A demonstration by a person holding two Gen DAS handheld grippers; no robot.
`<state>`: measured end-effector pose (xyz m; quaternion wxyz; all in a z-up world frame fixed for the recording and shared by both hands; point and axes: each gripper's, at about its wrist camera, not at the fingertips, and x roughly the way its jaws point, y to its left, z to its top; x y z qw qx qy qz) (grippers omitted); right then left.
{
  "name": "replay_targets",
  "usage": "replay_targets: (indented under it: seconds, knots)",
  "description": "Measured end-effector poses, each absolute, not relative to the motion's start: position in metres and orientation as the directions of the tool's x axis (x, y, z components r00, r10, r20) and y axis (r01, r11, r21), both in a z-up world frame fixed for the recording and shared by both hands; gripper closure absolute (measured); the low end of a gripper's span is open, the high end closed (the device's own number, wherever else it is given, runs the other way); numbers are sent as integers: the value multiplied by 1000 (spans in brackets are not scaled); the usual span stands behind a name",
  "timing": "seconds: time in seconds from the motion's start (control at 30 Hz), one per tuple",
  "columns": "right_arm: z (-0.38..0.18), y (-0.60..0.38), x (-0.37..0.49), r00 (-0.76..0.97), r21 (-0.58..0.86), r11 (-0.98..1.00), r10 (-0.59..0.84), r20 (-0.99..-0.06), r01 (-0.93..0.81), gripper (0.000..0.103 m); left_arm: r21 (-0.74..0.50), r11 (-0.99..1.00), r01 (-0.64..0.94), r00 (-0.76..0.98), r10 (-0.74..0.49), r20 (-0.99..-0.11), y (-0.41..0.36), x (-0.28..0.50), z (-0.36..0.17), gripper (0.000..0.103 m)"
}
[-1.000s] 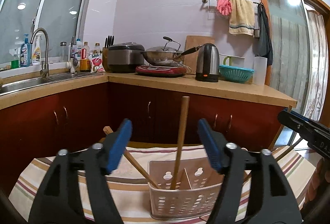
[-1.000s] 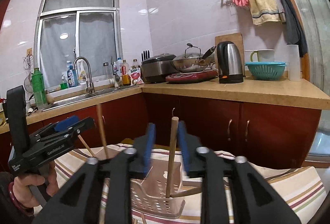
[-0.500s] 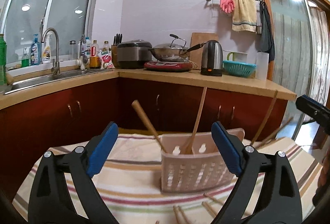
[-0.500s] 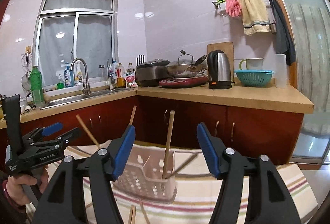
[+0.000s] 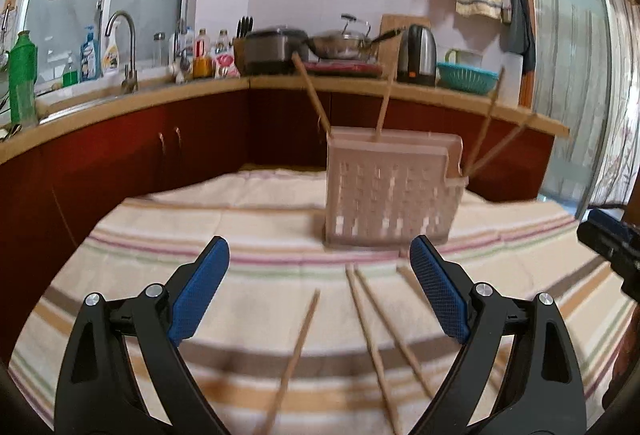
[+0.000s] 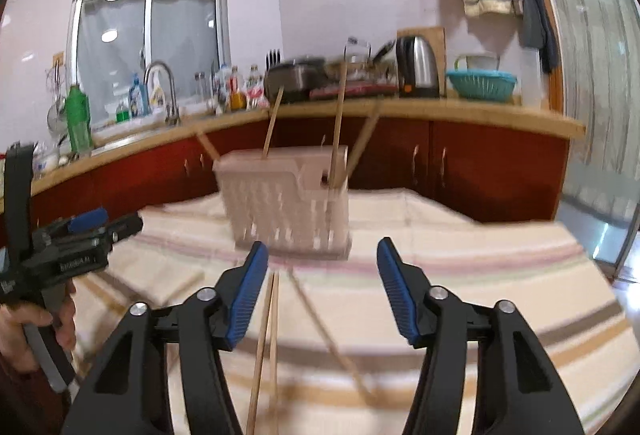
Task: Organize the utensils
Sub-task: 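Move both tools back over the loose chopsticks on the table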
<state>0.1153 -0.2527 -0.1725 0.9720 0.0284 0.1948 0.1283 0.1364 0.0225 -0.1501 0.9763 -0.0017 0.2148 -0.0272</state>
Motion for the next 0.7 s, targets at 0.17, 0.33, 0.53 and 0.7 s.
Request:
replay_targets:
  seconds: [0.17,0.33,0.53,0.7]
  knots:
    - [-208,-249,92,846,112,959,284,-452,-262,59,-14,999,48,881,-49,-471,22,110,-174,13]
    - [-237,-240,75,790,122,944,323,-522,-306,71,4,998,58,856,-48,-515,15,93,-193,13]
    - [-253,-231,72,745,115,933,343,-572,-342,79,-2,998,68,828,-57,-558,9,80,-212,14]
    - [-263,-227,74,716,106,932,335,-613,-346,83,8,996,84,811,-64,-581,1,76,-222,15]
